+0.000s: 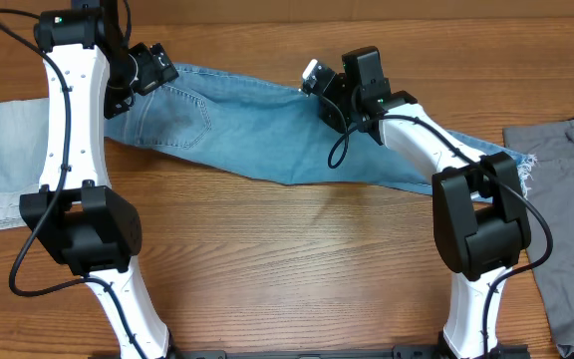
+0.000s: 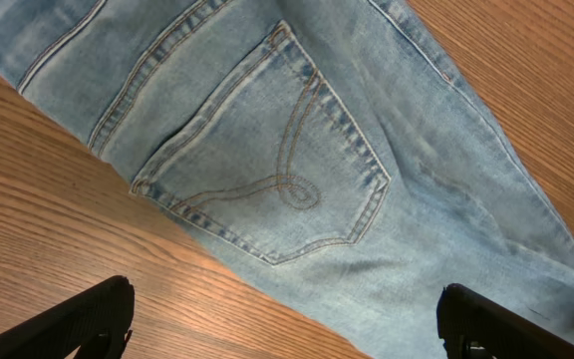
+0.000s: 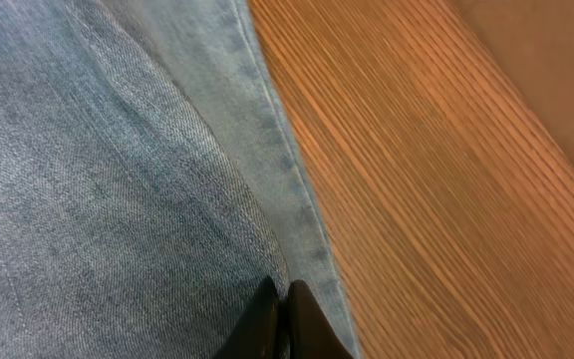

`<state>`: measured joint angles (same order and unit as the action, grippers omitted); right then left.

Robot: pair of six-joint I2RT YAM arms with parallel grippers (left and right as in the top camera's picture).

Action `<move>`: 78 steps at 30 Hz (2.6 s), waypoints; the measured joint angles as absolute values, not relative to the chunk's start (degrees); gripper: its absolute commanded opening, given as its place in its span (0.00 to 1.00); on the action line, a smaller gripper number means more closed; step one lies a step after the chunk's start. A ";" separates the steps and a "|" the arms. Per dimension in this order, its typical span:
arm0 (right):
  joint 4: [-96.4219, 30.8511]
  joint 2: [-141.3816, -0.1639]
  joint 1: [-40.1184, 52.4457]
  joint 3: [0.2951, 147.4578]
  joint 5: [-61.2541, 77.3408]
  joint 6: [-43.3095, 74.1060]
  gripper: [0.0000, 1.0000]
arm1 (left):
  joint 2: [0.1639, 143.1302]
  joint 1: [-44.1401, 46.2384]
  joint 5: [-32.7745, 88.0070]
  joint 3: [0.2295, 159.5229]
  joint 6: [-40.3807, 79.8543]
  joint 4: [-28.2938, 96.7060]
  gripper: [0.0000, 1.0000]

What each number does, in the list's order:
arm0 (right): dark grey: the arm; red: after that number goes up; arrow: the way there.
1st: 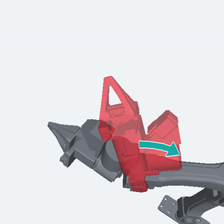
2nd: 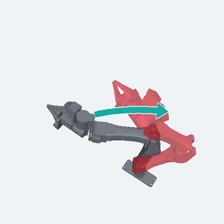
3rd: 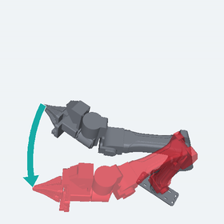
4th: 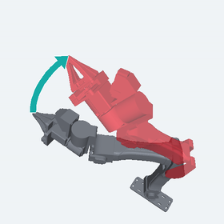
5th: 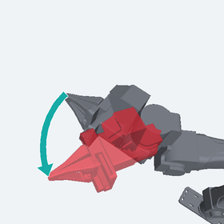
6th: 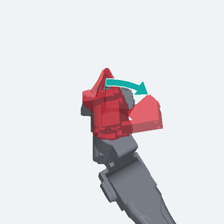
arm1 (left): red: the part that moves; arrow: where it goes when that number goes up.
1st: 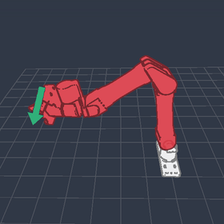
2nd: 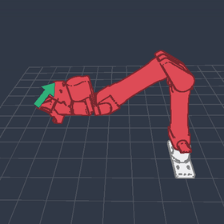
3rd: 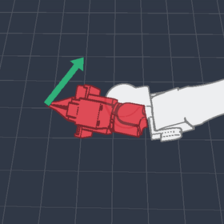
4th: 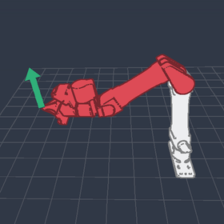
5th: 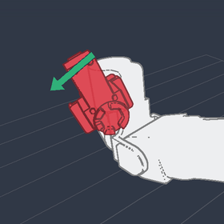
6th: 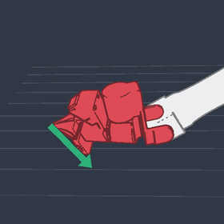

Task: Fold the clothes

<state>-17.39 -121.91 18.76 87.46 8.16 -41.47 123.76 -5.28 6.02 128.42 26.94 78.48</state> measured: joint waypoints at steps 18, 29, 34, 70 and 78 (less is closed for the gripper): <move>-15.53 -118.89 16.43 87.88 -2.31 -25.50 0.97 | 123.76 -5.28 6.04 128.42 26.94 78.50 1.00; -54.92 -108.44 14.09 87.39 -3.86 3.49 0.04 | 123.76 -5.28 6.02 128.42 26.96 78.48 1.00; -50.76 -109.10 12.03 80.14 -2.72 14.41 0.04 | 123.76 -5.28 6.02 128.42 26.96 78.48 1.00; -42.94 -115.90 -1.04 78.06 -14.46 16.71 0.04 | 123.76 -5.28 6.02 128.42 26.96 78.50 1.00; -42.39 -114.37 -6.98 76.82 -10.28 19.31 0.04 | 123.76 -5.28 6.02 128.42 26.96 78.48 1.00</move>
